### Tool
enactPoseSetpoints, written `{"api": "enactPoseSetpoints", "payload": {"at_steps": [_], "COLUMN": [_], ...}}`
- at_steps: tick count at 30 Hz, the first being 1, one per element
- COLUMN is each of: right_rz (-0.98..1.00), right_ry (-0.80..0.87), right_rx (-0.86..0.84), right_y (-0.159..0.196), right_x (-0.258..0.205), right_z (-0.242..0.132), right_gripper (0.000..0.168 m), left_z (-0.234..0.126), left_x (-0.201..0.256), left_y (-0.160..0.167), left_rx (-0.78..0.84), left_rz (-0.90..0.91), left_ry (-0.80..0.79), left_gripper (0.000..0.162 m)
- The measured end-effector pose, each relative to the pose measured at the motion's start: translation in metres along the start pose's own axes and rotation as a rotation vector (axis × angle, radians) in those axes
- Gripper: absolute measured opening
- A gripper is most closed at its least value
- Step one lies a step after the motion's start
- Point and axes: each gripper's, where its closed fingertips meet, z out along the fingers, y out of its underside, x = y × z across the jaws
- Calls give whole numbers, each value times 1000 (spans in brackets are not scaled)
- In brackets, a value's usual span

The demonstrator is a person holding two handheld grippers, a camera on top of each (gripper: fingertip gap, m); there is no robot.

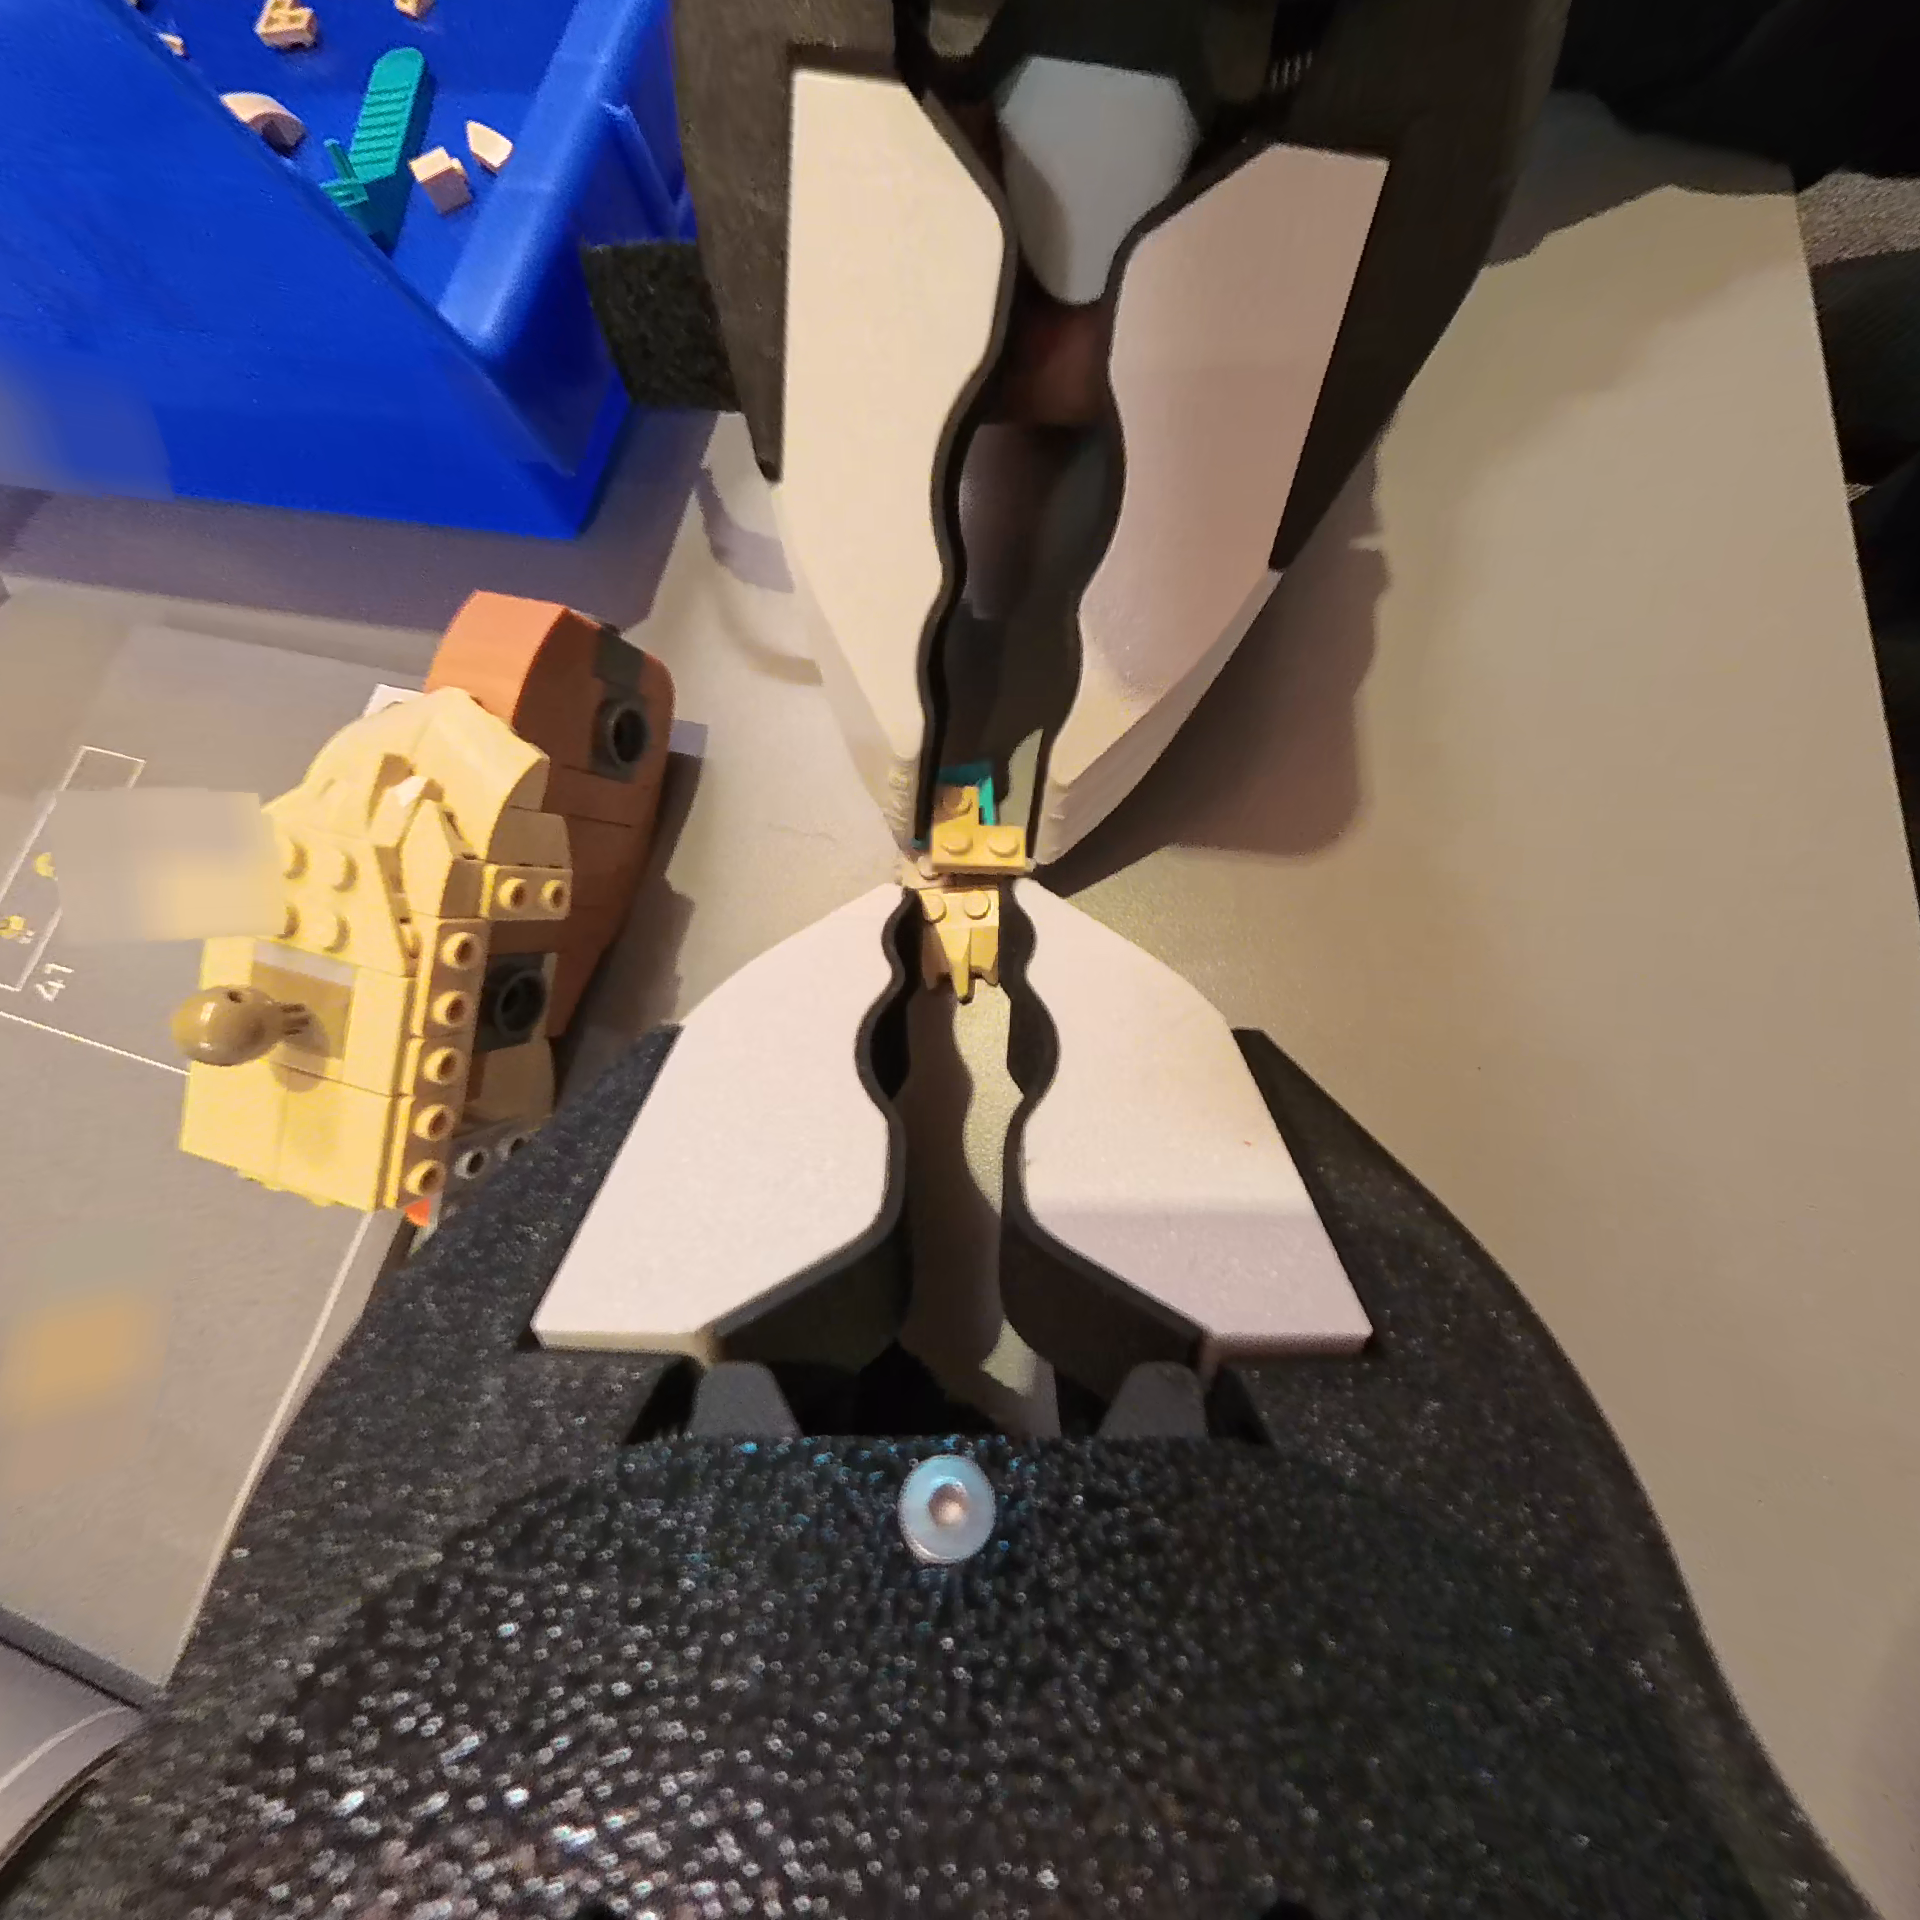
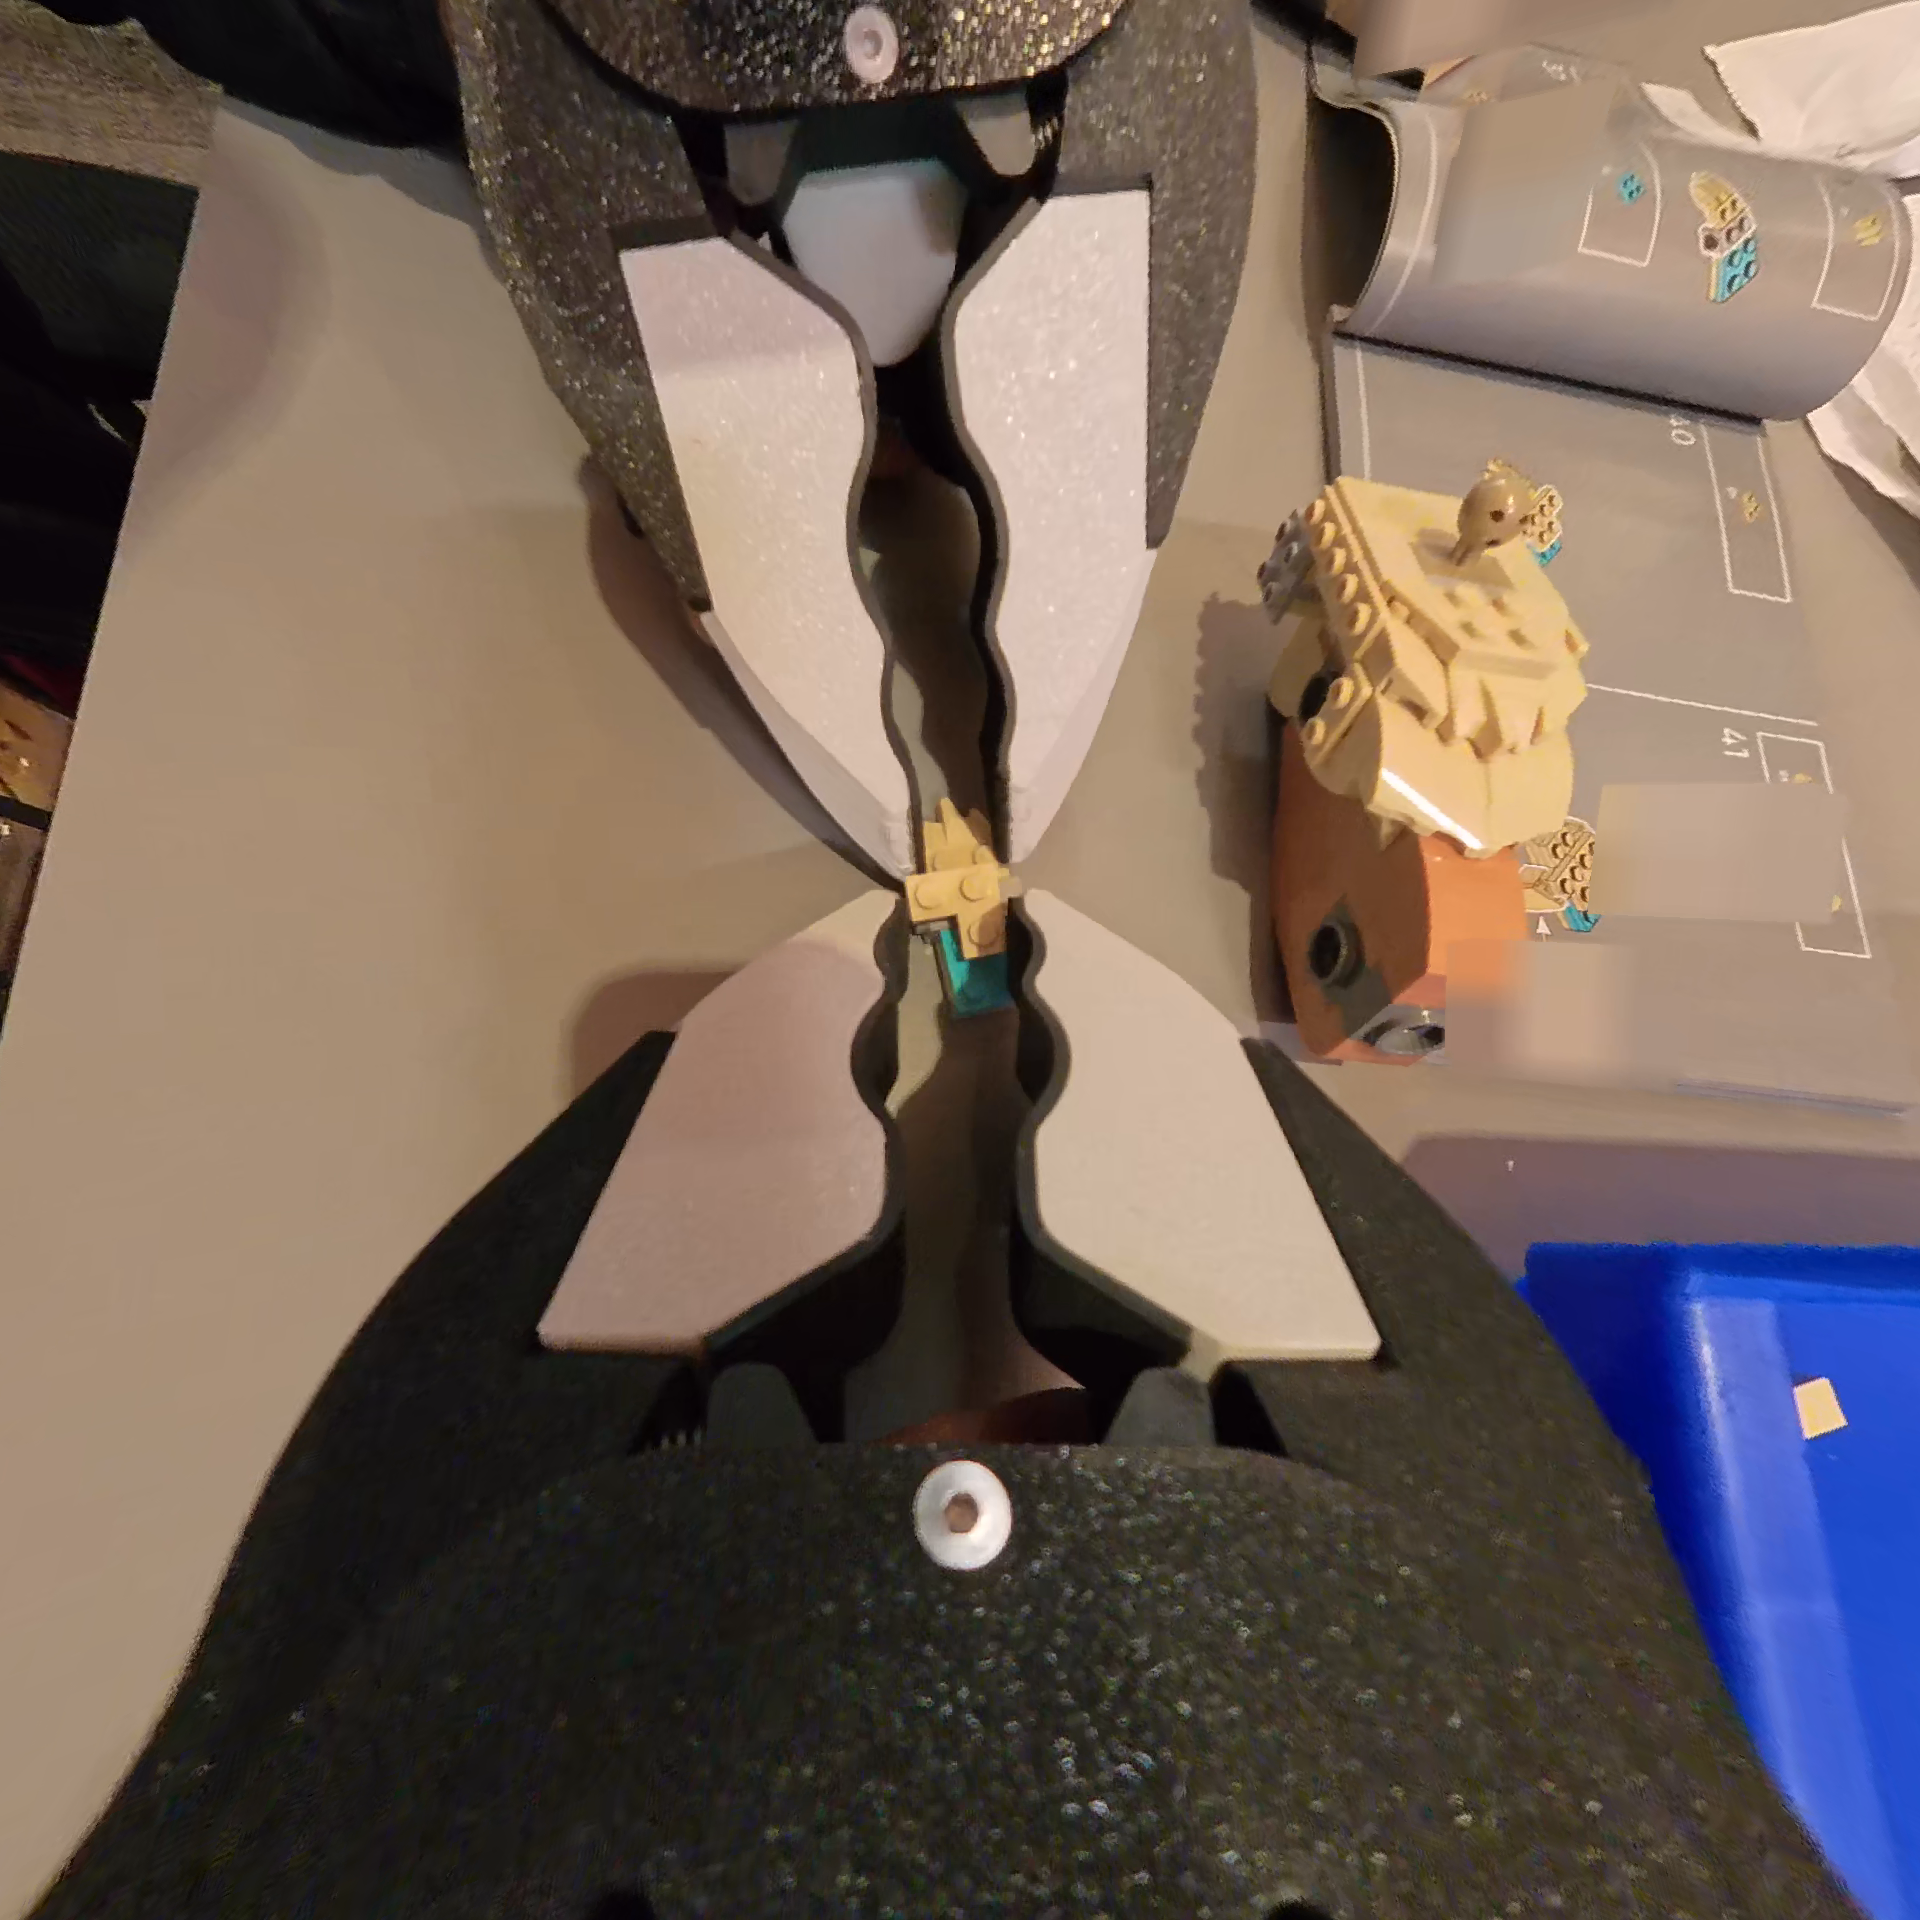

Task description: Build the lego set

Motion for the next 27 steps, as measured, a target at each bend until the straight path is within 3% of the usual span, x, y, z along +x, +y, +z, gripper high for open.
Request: {"api": "enactPoseSetpoints", "payload": {"at_steps": [27], "right_rz": [-95], "right_ry": [50], "right_rx": [0], "right_y": [6], "right_x": [0], "right_z": [-7], "right_gripper": [24], "left_z": [0], "left_x": [0], "left_y": [0], "left_rx": [-1], "left_rz": [-10], "left_ry": [9], "left_gripper": [14]}}
